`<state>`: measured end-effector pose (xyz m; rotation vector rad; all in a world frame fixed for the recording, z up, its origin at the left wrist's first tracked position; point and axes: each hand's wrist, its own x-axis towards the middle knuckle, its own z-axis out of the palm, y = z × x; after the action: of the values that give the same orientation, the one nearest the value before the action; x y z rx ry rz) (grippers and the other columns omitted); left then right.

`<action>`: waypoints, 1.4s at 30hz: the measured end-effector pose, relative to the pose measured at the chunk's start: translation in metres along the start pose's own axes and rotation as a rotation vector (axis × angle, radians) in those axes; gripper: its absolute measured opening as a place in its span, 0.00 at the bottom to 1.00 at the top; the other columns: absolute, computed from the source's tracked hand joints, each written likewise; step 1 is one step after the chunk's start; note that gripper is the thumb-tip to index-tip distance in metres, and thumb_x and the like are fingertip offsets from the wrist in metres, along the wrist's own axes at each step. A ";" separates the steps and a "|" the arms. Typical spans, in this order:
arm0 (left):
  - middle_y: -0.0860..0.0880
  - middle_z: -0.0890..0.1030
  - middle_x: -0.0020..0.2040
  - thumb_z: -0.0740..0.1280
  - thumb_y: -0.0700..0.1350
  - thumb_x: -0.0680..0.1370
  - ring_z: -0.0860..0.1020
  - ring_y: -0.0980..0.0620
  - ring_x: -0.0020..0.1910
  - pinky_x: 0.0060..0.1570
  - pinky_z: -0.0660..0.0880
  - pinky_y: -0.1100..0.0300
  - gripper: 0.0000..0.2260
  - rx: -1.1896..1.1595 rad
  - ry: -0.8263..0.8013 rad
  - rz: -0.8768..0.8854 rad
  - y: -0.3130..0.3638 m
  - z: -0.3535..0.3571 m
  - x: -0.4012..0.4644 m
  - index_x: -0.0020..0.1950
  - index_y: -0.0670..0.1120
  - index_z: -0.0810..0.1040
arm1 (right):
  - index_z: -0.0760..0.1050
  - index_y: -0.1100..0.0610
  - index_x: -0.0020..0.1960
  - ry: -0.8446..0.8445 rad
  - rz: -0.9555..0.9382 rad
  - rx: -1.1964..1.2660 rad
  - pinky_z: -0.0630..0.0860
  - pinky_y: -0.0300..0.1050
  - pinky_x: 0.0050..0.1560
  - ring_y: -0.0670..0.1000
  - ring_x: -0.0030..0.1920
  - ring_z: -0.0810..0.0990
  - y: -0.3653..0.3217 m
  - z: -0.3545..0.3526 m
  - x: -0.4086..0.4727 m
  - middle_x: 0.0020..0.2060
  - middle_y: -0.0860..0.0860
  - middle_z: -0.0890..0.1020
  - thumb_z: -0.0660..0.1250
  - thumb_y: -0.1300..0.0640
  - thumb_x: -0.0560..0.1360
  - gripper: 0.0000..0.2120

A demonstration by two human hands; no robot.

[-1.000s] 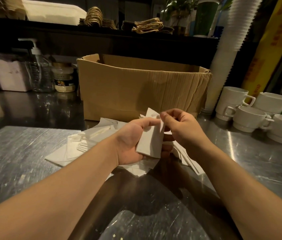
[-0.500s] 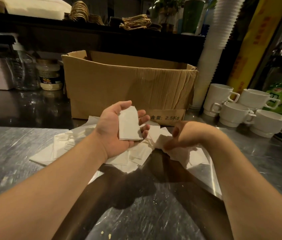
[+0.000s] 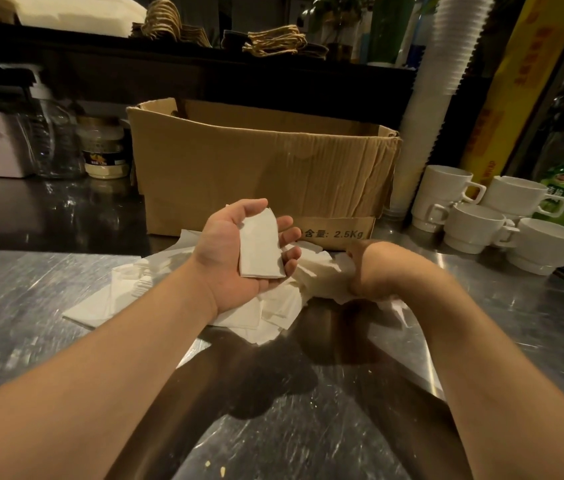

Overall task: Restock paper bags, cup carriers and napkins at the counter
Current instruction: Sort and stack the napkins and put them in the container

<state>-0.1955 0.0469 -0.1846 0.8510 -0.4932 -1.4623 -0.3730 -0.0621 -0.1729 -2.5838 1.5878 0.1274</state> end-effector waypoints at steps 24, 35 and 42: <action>0.43 0.83 0.45 0.65 0.55 0.78 0.79 0.45 0.44 0.51 0.76 0.53 0.17 -0.093 0.110 0.144 0.010 -0.003 0.000 0.55 0.43 0.81 | 0.79 0.45 0.50 0.198 -0.107 0.887 0.77 0.45 0.46 0.49 0.48 0.79 -0.030 0.021 0.009 0.47 0.46 0.81 0.70 0.50 0.79 0.01; 0.43 0.82 0.47 0.65 0.55 0.77 0.79 0.46 0.45 0.46 0.78 0.54 0.18 -0.099 0.108 0.134 0.010 -0.004 -0.001 0.59 0.43 0.81 | 0.78 0.56 0.54 0.210 -0.070 1.335 0.83 0.48 0.44 0.54 0.47 0.84 -0.016 0.011 0.007 0.49 0.54 0.84 0.70 0.60 0.79 0.05; 0.43 0.82 0.47 0.65 0.55 0.77 0.80 0.46 0.44 0.47 0.77 0.54 0.19 -0.112 0.091 0.154 0.010 -0.006 0.000 0.59 0.43 0.80 | 0.77 0.64 0.58 -0.185 -0.016 1.401 0.76 0.45 0.30 0.54 0.32 0.77 -0.005 -0.004 -0.003 0.46 0.61 0.77 0.68 0.58 0.79 0.12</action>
<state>-0.1842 0.0472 -0.1805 0.7704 -0.3959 -1.2919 -0.3701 -0.0574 -0.1687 -1.4016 0.9460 -0.5325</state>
